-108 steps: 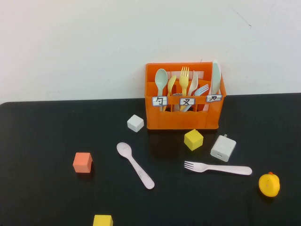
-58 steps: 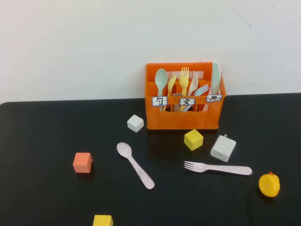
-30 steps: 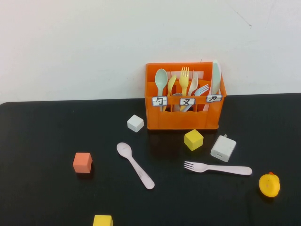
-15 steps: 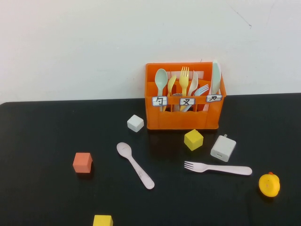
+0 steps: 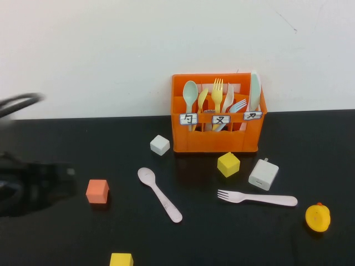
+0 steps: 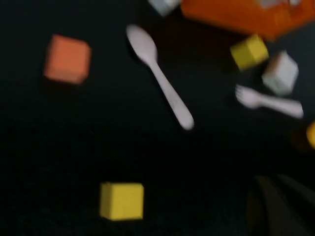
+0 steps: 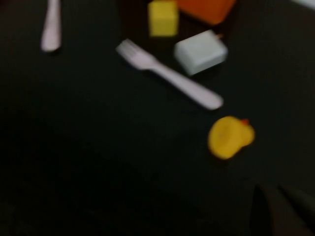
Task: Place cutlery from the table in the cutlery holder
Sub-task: Pick up the spoon
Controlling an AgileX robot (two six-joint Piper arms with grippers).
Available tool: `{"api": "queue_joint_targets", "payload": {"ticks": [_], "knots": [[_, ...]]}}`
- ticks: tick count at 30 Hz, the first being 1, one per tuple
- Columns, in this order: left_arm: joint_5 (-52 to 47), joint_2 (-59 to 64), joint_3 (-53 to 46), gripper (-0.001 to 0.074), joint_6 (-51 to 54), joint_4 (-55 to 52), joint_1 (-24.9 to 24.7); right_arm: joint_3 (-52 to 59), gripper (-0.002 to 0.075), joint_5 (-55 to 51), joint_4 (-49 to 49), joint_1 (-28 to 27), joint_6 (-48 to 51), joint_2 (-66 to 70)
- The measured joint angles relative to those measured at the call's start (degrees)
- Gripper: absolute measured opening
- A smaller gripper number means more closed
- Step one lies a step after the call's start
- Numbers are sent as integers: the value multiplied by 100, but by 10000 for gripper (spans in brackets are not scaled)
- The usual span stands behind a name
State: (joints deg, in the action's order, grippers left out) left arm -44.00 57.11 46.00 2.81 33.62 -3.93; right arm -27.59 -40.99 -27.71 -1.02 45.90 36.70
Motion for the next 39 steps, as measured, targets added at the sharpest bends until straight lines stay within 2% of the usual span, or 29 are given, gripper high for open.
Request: {"api": "queue_joint_targets", "payload": {"ticks": [5,11,16,21,23,26,29,31,34,39], "knots": [[-261,924,193,-2,698,456,-383,0,-2,-241,-292,0,416,246],[417,1613,213,-1,470,190,-1655,0,-2,-256,-362,0,549,258],[622,2423,555,-1,-1045,-1095,-2584,118,-2,-180,-373,0,561,258],[542,3291,1302,3,-2729,-2302,-2939,399,-2,-70,-373,0,561,258],[412,3619,1618,35,-2902,-2446,-2943,460,-2,-59,-373,0,561,258],[210,4160,2086,161,-3005,-2537,-2953,460,-2,-19,-431,0,561,258],[90,4682,2518,321,-3129,-2615,-2953,460,-2,-6,-444,0,561,258],[52,4988,2775,391,-3305,-2694,-2953,460,-2,-6,-459,0,561,258],[-96,5454,3100,437,-3554,-2849,-2919,460,-2,-6,-476,0,561,258],[-340,6117,3617,453,-3941,-3017,-2671,460,-2,-6,-522,0,561,258]]}}
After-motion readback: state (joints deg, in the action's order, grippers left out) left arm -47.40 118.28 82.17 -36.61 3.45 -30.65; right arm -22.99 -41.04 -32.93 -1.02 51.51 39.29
